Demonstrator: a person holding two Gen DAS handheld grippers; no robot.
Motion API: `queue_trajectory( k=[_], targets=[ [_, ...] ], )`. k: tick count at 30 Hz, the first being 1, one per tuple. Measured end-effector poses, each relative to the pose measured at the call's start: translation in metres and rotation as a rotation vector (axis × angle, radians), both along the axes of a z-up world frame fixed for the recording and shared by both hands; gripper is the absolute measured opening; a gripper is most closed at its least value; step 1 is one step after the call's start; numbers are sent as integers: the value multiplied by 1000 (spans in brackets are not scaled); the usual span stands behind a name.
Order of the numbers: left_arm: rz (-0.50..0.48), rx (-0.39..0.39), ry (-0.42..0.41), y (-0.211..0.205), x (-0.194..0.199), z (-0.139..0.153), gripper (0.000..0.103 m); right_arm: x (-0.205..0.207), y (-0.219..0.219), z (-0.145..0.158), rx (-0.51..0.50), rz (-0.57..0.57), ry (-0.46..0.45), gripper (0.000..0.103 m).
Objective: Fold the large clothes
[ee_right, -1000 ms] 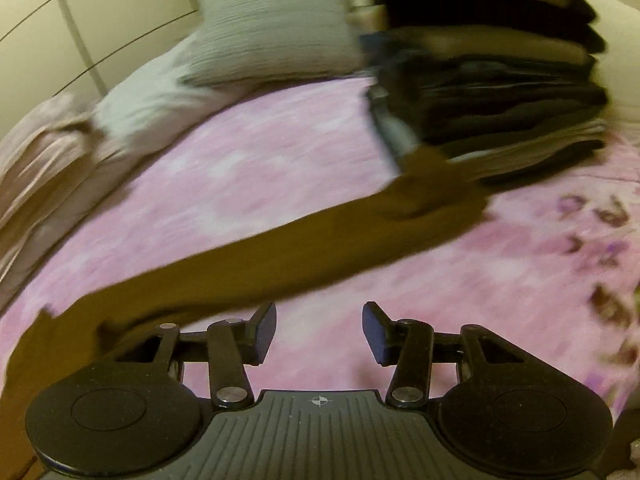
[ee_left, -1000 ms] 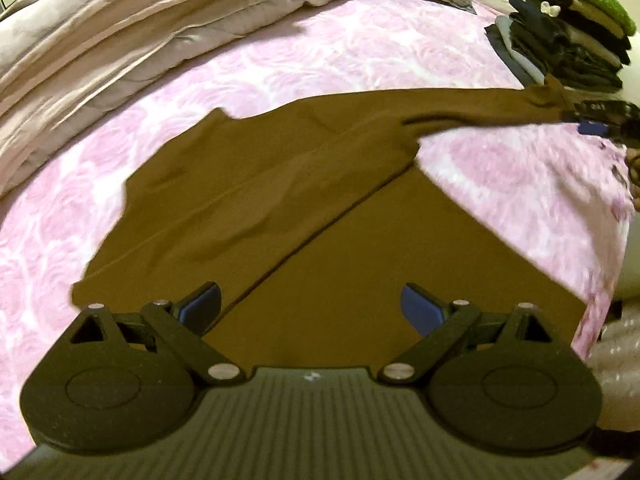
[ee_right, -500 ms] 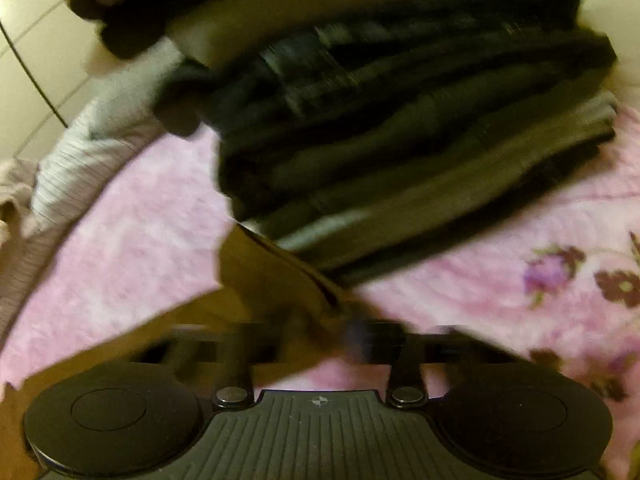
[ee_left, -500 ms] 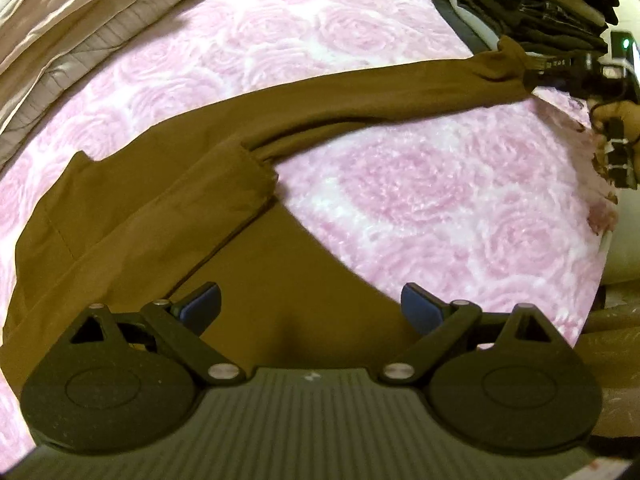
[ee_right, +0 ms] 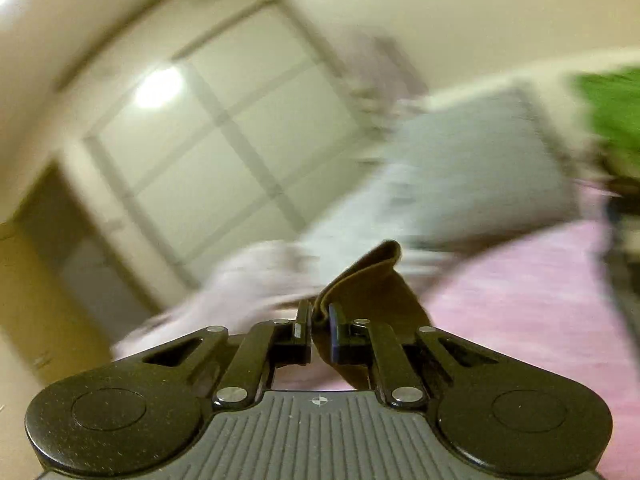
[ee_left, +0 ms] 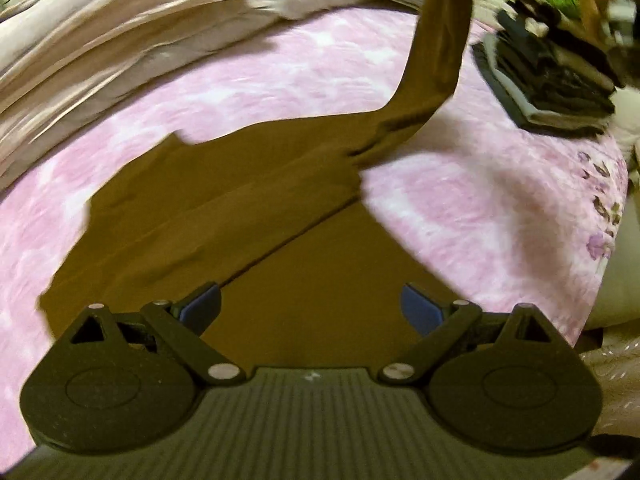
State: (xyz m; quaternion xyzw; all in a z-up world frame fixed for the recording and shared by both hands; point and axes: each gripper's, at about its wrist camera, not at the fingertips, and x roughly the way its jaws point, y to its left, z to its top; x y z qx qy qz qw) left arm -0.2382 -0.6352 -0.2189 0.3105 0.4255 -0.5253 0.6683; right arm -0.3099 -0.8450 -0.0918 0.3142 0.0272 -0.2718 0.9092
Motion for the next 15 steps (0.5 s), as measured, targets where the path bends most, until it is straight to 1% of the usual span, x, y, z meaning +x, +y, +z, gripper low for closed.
queue_trajectory(
  k=[2,3,4,5,6,7,9,11,13,15],
  targets=[
    [46,7,-3,39,28,3,94,56,56,-1,-32,103,-10,5],
    [70,9,-6,60,42,4,94,84,82,-9,-27,174,5,8],
    [94,12,-9,81,57,5,94,116,111,-23,-3,278,40,13],
    [122,19,-12,102,73,5,94,143,135,-39,26,373,94,33],
    [147,26,-12,120,89,3,94,161,159,-55,38,414,160,58],
    [171,35,-13,137,103,0,94,171,179,-69,34,424,207,62],
    [212,49,-16,166,131,-7,94,178,209,-95,43,437,292,62],
    [239,49,-13,181,153,-14,94,168,223,-116,80,415,370,62],
    [249,38,-6,184,170,-21,94,153,218,-132,88,374,455,63],
    [240,19,-1,179,182,-29,93,134,214,-144,91,318,541,63]
  ],
)
